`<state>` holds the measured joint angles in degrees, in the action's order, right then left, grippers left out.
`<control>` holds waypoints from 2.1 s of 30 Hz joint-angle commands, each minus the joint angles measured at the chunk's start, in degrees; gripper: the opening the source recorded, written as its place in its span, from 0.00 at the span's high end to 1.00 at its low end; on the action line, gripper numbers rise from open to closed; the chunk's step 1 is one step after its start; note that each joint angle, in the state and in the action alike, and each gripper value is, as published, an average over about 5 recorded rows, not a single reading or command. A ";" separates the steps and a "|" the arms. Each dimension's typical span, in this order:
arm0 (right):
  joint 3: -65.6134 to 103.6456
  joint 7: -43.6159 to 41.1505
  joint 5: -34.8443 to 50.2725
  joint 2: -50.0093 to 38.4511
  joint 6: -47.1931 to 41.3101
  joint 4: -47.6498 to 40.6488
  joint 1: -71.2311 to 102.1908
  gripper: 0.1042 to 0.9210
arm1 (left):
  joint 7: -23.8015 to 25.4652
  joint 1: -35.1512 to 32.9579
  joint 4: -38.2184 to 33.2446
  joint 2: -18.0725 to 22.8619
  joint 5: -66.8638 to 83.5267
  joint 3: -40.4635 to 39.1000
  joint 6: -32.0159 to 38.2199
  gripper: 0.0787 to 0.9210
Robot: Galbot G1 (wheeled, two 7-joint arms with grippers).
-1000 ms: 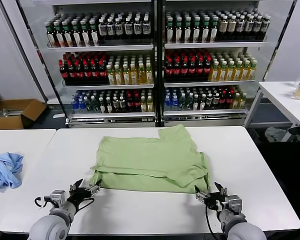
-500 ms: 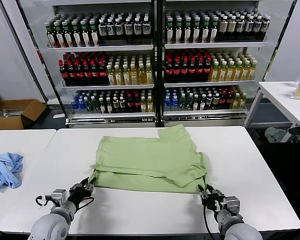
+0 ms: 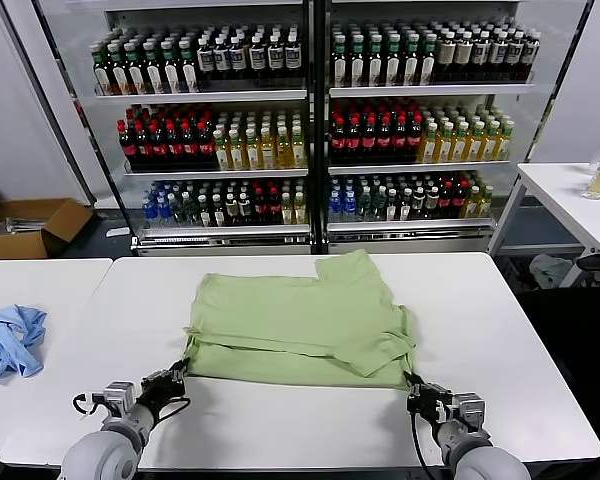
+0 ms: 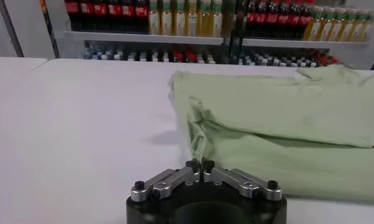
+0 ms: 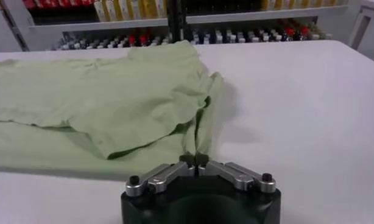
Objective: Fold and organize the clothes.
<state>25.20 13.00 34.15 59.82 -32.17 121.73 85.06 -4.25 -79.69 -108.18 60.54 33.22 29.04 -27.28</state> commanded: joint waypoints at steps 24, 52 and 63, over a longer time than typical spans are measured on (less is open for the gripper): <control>6.94 -1.49 -6.67 0.11 -0.03 12.93 19.42 0.98 | -4.60 -27.44 -21.09 -0.93 -1.08 10.06 -1.81 0.98; -11.30 2.71 4.28 -0.56 -1.10 -14.78 -35.96 0.13 | -2.50 9.25 -1.84 -7.45 6.06 -1.03 -0.93 0.13; -20.28 1.30 2.63 7.82 -1.01 -39.10 -52.60 0.12 | 2.42 24.50 15.92 -7.42 5.95 -8.13 -1.92 0.12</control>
<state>12.22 14.16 36.71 63.03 -33.18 102.03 49.18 -5.82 -71.98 -109.69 53.81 38.31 27.51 -28.85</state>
